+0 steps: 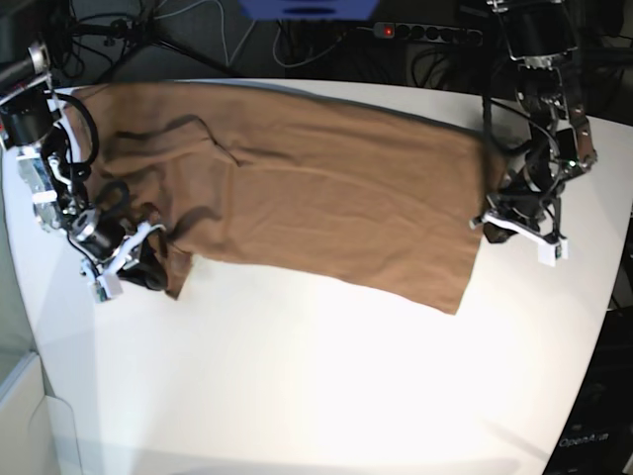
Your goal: Fold the T-shirt properly
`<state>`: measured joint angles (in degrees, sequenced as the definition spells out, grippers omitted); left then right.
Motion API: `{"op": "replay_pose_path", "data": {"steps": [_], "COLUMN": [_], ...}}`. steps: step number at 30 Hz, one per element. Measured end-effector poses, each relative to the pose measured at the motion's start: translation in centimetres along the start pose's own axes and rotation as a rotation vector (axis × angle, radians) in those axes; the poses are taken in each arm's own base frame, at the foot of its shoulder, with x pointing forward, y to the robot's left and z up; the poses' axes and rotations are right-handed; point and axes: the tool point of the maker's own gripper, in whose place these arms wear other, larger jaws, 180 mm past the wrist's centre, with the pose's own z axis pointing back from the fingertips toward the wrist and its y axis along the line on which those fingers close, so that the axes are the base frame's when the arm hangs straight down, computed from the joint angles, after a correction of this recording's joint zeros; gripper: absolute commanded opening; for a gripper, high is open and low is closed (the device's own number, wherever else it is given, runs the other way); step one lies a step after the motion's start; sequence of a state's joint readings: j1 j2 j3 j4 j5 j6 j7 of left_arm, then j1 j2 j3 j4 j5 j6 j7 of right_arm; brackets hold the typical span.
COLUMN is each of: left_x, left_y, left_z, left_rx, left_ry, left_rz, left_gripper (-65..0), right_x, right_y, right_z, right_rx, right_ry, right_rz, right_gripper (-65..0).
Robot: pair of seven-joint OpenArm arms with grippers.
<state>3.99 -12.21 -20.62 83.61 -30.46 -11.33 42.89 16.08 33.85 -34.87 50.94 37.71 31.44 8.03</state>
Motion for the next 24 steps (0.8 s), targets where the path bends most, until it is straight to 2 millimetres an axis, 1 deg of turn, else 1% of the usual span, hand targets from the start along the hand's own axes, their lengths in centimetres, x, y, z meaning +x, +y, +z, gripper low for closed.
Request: {"op": "replay_pose_path", "data": {"steps": [2, 5, 6, 7, 9, 11, 15, 18, 19, 22, 24], "left_x": [0.0, 0.0, 0.0, 0.0, 0.0, 0.1, 0.2, 0.6, 0.7, 0.7, 1.7], "left_y": [0.0, 0.0, 0.0, 0.0, 0.0, 0.0, -0.1, -0.5, -0.5, 0.0, -0.2], "left_z": [0.0, 0.0, 0.0, 0.0, 0.0, 0.0, 0.1, 0.3, 0.4, 0.5, 0.4], "left_rx": [0.001, 0.003, 0.000, 0.002, 0.001, 0.000, -0.001, -0.028, -0.038, -0.033, -0.039], "left_ry": [-0.001, -0.001, 0.000, 0.000, -0.001, -0.002, -0.006, -0.019, -0.023, -0.018, -0.031], "left_rz": [0.000, 0.003, 0.001, 0.001, 0.000, -0.001, -0.002, 0.020, 0.030, 0.034, 0.039], "left_gripper": [-61.8, -61.8, -61.8, -61.8, -61.8, -61.8, -61.8, -61.8, -61.8, -61.6, -61.4], "right_x": [0.9, 2.4, 3.2, 3.9, 4.7, 4.2, 1.9, 1.0, 0.9, 1.0, 0.9], "right_y": [1.1, 1.7, 1.2, 1.1, 0.7, 0.9, 1.3, 1.7, 1.7, 1.5, 1.7], "right_z": [0.6, 1.9, 2.5, 3.1, 4.6, 5.7, 7.3, 8.8, 9.2, 9.5, 8.9], "right_rx": [0.027, 0.034, -0.003, -0.020, -0.054, -0.054, -0.071, -0.080, -0.085, -0.101, -0.120], "right_ry": [0.013, 0.014, -0.001, -0.019, -0.036, -0.026, 0.003, 0.011, 0.019, 0.041, 0.037], "right_rz": [0.029, 0.075, 0.084, 0.101, 0.128, 0.133, 0.095, 0.082, 0.101, 0.195, 0.212], "right_gripper": [-61.7, -61.7, -61.7, -61.8, -61.8, -62.0, -62.1, -62.1, -62.1, -62.1, -62.1]}}
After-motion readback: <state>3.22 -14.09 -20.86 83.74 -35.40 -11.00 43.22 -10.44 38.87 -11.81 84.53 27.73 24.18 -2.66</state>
